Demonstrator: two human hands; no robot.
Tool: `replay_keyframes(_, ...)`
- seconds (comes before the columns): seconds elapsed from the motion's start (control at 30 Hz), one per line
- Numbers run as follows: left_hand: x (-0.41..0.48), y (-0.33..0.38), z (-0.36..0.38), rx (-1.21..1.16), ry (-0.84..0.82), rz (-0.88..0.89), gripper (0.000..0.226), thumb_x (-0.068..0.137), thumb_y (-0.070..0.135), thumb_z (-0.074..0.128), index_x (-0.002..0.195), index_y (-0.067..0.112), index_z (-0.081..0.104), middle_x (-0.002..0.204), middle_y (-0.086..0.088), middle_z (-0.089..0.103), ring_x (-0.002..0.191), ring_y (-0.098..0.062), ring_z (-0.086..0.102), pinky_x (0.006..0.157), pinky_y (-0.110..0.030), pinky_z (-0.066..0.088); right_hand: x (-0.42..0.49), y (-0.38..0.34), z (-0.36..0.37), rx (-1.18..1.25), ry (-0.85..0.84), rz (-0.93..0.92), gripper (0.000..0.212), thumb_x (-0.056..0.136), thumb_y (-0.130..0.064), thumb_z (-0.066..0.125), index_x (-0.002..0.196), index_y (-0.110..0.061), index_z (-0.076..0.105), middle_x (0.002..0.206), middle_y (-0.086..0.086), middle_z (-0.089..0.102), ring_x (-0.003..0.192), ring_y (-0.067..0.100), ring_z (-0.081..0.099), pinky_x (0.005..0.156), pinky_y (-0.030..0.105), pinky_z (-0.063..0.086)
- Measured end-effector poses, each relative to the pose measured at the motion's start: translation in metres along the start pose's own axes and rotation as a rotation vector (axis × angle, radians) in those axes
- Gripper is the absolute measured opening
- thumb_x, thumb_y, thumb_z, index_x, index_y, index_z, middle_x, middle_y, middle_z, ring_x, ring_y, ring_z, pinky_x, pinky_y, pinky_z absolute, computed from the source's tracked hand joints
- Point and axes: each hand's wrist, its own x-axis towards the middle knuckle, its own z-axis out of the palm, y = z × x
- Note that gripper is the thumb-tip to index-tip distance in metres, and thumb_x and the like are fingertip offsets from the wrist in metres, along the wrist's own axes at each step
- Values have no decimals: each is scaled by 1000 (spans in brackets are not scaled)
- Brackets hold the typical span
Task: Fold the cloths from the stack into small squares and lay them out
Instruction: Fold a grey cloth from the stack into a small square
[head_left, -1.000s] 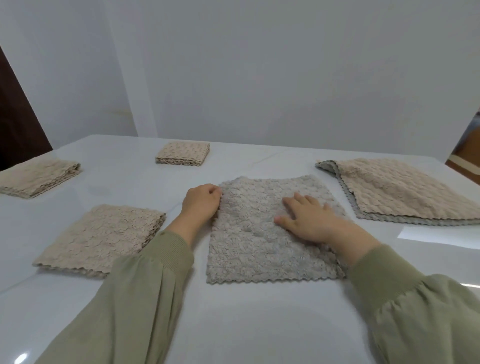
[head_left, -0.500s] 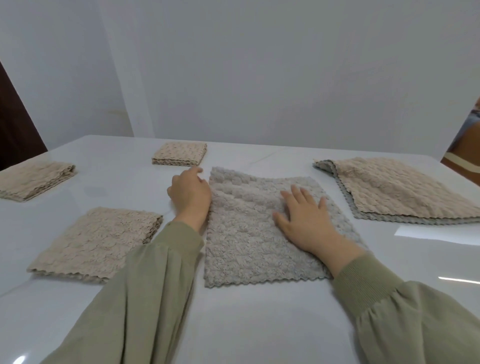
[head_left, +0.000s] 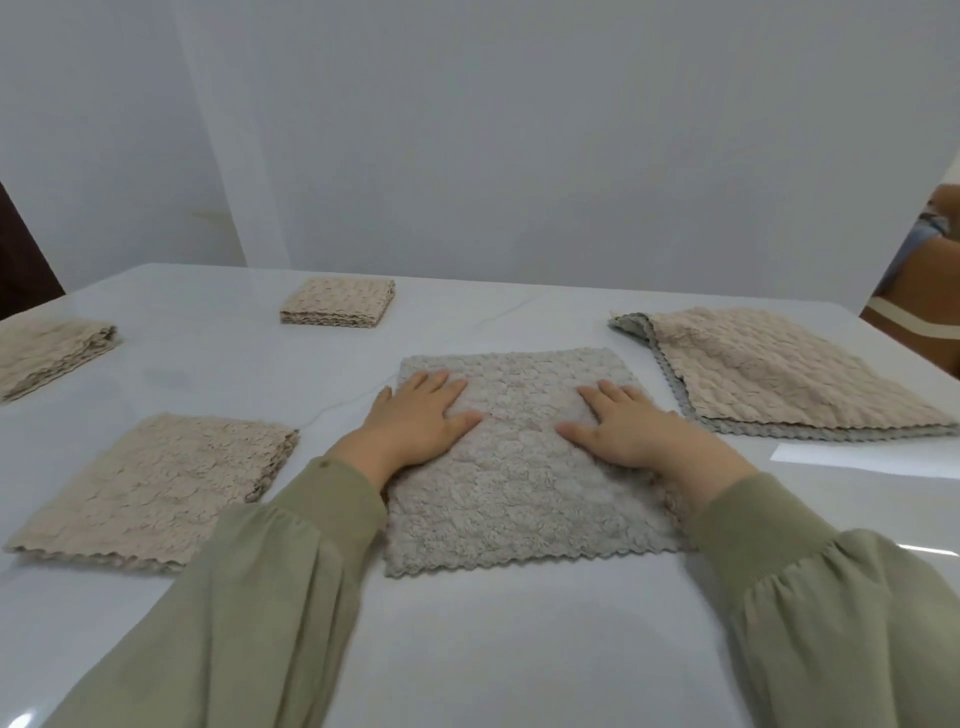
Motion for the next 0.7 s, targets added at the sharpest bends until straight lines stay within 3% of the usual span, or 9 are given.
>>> replay_keyframes(0.1,6,-11,-2,-191,222,-5,47,96,42,42,139,23,43,149,0,37,136,-20,32,110,-39,28,4,5,-18,-9,7,-38,67,91,-61,37,143,-19,33,149,6,36,132,25,38,108,44,33)
replay_keyframes(0.17,12,-17,-5,-415,372,-70,39,95,30,49,131,17,53,139,-5,49,126,-22,44,105,-36,35,8,3,-32,5,87,-38,53,96,-49,39,133,-12,46,136,8,51,118,26,51,98,36,42)
replay_keyframes(0.23,18,-23,-6,-519,459,-170,37,95,25,49,130,16,53,135,-7,51,122,-23,47,103,-37,37,16,2,-47,12,184,-19,52,98,-43,39,138,-11,41,140,9,47,124,27,47,98,37,40)
replay_keyframes(0.37,34,-29,-6,-383,468,-290,40,96,29,43,133,13,50,131,-10,53,123,-28,42,99,-40,38,46,0,-47,107,270,0,52,99,-35,36,144,-10,29,149,11,32,135,31,31,106,45,34)
replay_keyframes(0.53,47,-30,-7,-149,415,-323,43,98,39,35,120,11,59,126,-13,51,118,-31,40,91,-39,36,68,11,-5,106,353,37,41,97,-26,32,133,-9,42,136,12,47,124,31,42,104,46,34)
replay_keyframes(0.7,57,-31,-7,-112,388,-300,37,96,40,41,120,20,60,123,-8,52,117,-28,41,91,-38,36,77,15,-4,84,399,41,41,96,-24,35,133,-9,44,135,14,48,122,34,42,103,44,35)
